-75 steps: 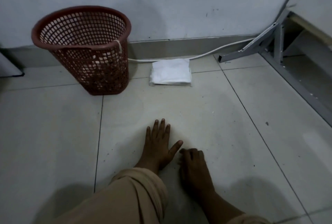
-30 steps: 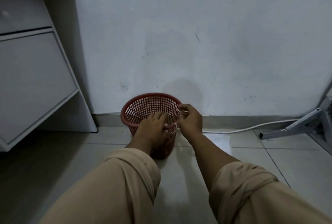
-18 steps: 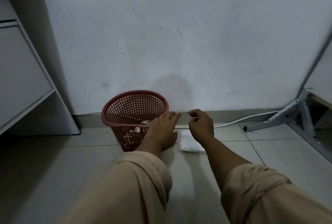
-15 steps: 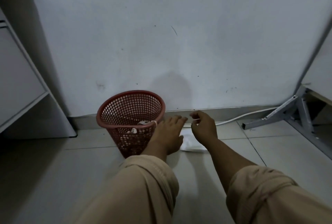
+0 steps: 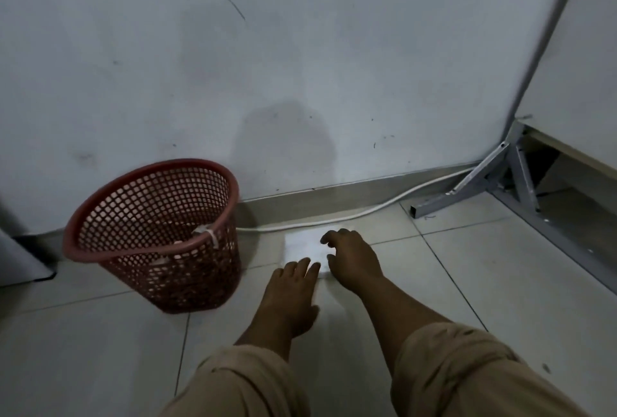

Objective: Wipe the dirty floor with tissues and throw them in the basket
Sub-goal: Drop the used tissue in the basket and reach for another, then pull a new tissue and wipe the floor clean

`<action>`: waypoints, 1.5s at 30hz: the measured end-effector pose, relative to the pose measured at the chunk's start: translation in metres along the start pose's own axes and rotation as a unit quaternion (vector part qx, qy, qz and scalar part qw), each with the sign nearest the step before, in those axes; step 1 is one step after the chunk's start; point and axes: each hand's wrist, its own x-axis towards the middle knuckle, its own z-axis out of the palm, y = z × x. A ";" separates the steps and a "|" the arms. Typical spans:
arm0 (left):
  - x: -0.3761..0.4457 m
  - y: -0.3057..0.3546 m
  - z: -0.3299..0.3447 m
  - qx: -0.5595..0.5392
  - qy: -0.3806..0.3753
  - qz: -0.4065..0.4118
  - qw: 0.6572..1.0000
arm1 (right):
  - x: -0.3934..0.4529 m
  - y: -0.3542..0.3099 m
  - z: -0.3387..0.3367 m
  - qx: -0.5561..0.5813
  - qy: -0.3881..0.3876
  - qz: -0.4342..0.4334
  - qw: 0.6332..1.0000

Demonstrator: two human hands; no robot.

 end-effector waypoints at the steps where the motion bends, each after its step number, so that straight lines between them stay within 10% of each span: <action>1: 0.004 0.000 0.009 -0.002 -0.016 -0.007 1.000 | 0.003 0.004 0.006 -0.006 -0.003 -0.003 1.000; 11: 0.040 -0.018 0.051 -0.036 -0.034 -0.051 0.997 | 0.037 0.029 0.055 -0.087 0.047 -0.084 0.992; 17: 0.045 -0.008 0.064 -0.080 -0.039 -0.029 0.996 | 0.063 0.043 0.072 -0.165 -0.072 -0.042 0.983; 36: 0.062 0.007 0.079 -0.114 -0.086 -0.043 0.989 | 0.091 0.006 0.022 0.011 0.206 -0.006 0.978; 45: 0.048 0.000 0.070 -0.125 -0.059 -0.043 0.990 | 0.080 -0.020 -0.019 0.023 0.325 -0.151 0.933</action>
